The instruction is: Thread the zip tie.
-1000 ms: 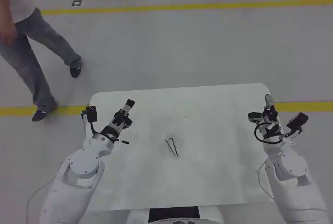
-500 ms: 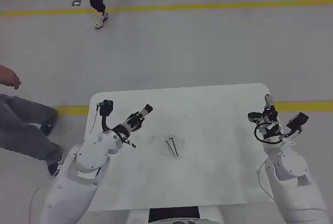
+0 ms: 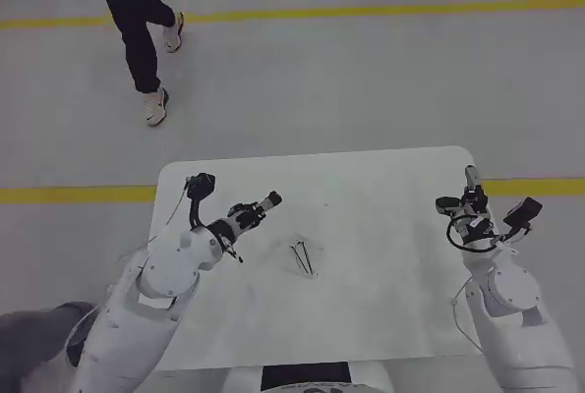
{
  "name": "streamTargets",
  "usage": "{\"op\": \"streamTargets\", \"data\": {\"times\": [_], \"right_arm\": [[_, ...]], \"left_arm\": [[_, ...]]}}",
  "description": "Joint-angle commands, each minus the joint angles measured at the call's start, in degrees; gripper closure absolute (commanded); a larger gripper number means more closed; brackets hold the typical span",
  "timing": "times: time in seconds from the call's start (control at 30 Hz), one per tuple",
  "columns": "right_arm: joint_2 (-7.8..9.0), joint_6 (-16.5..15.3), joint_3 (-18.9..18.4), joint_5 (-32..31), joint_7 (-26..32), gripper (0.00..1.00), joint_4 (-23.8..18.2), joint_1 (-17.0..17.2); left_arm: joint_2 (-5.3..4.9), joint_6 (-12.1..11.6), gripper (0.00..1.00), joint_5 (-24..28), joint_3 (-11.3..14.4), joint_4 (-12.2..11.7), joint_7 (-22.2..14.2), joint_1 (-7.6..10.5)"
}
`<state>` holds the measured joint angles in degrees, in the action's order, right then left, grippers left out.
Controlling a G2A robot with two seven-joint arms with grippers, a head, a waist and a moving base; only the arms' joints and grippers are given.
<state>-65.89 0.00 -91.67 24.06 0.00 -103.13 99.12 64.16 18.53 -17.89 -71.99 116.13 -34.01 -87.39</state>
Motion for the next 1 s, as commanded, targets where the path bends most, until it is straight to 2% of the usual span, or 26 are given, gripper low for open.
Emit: {"op": "streamTargets", "data": {"times": [0.0, 0.1, 0.2, 0.5, 0.6, 0.67, 0.73, 0.87, 0.97], "right_arm": [[0.00, 0.0, 0.0, 0.0, 0.0, 0.00, 0.0, 0.0], [0.00, 0.0, 0.0, 0.0, 0.0, 0.00, 0.0, 0.0], [0.00, 0.0, 0.0, 0.0, 0.0, 0.00, 0.0, 0.0], [0.00, 0.0, 0.0, 0.0, 0.0, 0.00, 0.0, 0.0], [0.00, 0.0, 0.0, 0.0, 0.0, 0.00, 0.0, 0.0], [0.00, 0.0, 0.0, 0.0, 0.0, 0.00, 0.0, 0.0], [0.00, 0.0, 0.0, 0.0, 0.0, 0.00, 0.0, 0.0], [0.00, 0.0, 0.0, 0.0, 0.0, 0.00, 0.0, 0.0], [0.00, 0.0, 0.0, 0.0, 0.0, 0.00, 0.0, 0.0]], "left_arm": [[-0.16, 1.0, 0.00, -4.8, 1.9, 1.1, -3.5, 1.43], [-0.14, 1.0, 0.00, -9.0, 4.3, 1.4, -8.7, 3.45], [0.31, 1.0, 0.00, -13.3, 5.3, 0.4, -12.3, 4.79], [0.31, 1.0, 0.00, -13.3, 5.3, 0.4, -12.3, 4.79], [0.21, 0.5, 0.00, -15.7, 6.5, 0.7, -13.1, 4.96], [0.14, 1.0, 0.00, -17.9, 8.2, 1.5, -16.2, 6.02], [0.18, 1.0, 0.00, -20.3, 9.6, 1.0, -19.6, 7.15], [0.93, 1.0, 0.00, -23.9, 11.4, 0.3, -26.1, 9.00], [1.41, 1.0, 0.00, -25.4, 11.1, -0.6, -27.9, 9.41]]}}
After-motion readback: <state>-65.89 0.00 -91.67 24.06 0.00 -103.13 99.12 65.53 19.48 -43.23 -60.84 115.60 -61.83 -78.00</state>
